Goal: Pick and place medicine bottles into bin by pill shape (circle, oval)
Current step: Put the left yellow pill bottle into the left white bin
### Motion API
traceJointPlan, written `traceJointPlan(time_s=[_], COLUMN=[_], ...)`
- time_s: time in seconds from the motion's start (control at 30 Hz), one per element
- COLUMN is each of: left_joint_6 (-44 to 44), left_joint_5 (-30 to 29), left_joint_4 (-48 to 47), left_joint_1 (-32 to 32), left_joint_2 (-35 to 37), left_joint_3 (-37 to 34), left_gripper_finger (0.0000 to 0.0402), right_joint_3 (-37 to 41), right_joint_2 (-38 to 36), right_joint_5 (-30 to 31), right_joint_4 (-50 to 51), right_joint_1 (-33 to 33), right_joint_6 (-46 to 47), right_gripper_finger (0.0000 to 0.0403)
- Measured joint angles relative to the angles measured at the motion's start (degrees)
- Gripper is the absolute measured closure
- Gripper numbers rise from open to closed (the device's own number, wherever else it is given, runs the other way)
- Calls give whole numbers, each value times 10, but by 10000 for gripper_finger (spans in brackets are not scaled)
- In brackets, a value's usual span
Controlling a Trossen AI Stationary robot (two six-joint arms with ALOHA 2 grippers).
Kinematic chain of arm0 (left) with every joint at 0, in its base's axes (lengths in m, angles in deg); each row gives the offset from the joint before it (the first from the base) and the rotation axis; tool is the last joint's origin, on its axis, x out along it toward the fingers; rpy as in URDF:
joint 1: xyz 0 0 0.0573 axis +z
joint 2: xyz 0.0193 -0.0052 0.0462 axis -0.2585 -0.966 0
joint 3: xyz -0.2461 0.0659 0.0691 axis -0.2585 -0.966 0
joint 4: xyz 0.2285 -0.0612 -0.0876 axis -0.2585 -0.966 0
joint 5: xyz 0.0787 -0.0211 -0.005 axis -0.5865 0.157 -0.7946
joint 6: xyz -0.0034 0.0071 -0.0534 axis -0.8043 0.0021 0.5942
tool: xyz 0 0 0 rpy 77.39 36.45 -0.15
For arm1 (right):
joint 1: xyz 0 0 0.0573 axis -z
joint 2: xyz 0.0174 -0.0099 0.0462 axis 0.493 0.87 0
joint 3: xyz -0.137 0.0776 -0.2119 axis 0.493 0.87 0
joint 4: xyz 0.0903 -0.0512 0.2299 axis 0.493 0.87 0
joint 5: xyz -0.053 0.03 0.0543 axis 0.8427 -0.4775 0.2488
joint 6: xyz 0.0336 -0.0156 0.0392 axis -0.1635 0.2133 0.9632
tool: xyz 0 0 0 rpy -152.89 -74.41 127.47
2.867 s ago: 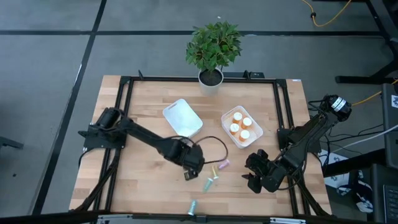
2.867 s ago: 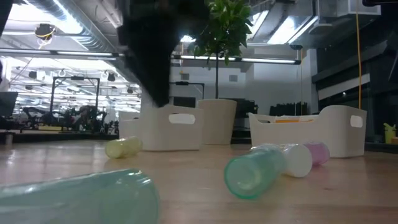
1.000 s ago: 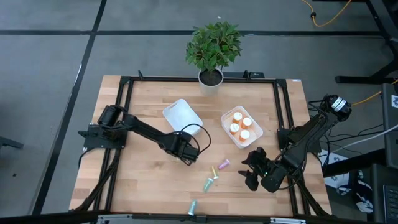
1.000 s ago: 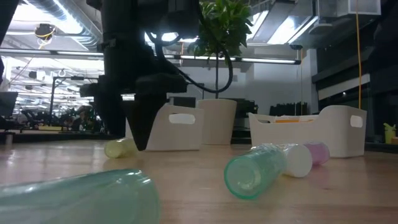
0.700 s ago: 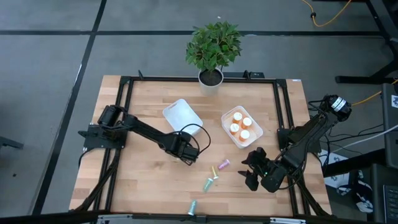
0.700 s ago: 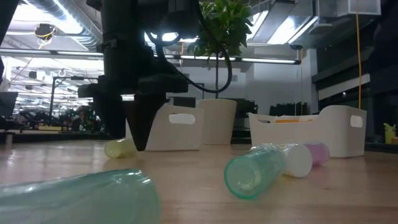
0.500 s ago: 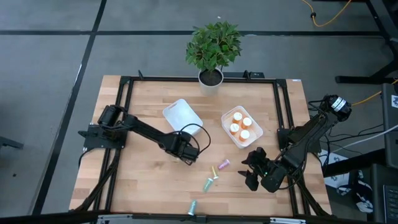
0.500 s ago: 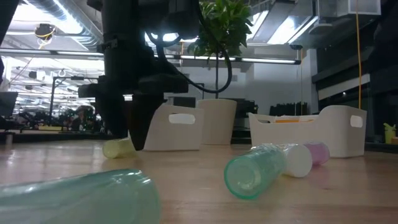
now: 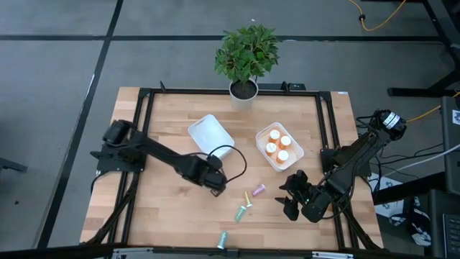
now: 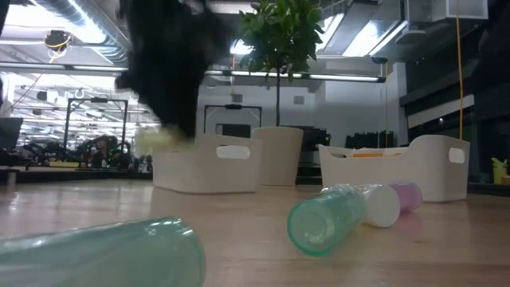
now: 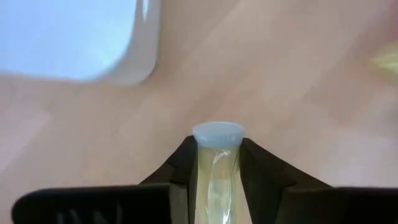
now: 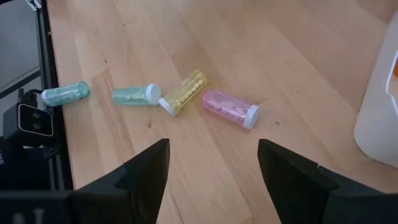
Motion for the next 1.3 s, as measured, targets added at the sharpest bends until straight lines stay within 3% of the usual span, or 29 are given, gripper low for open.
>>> traceJointPlan(time_s=[0.1,0.3,0.4,0.47,0.6,0.83,1.03,1.3], left_joint_6=[-33,-116,-151,-159,-140,-49,21,34], left_joint_5=[-74,-374,-472,-493,-479,-507,-593,-628], left_joint_4=[1,-4,-7,-8,27,78,171,309], left_joint_1=[-23,-52,-50,-36,7,52,34,0], left_joint_2=[54,134,139,139,138,138,138,138], left_joint_3=[5,3,-14,-33,-100,-191,-267,-371], left_gripper_finger=[320,320,320,320,320,321,321,321], right_joint_3=[0,0,0,0,0,0,0,0], right_joint_2=[0,0,0,0,0,0,0,0], right_joint_5=[2,2,2,2,3,3,3,3], right_joint_4=[1,1,1,1,1,1,1,1], right_joint_1=[0,0,0,0,0,0,0,0], right_joint_6=[0,0,0,0,0,0,0,0], right_gripper_finger=[157,157,157,157,157,157,157,157])
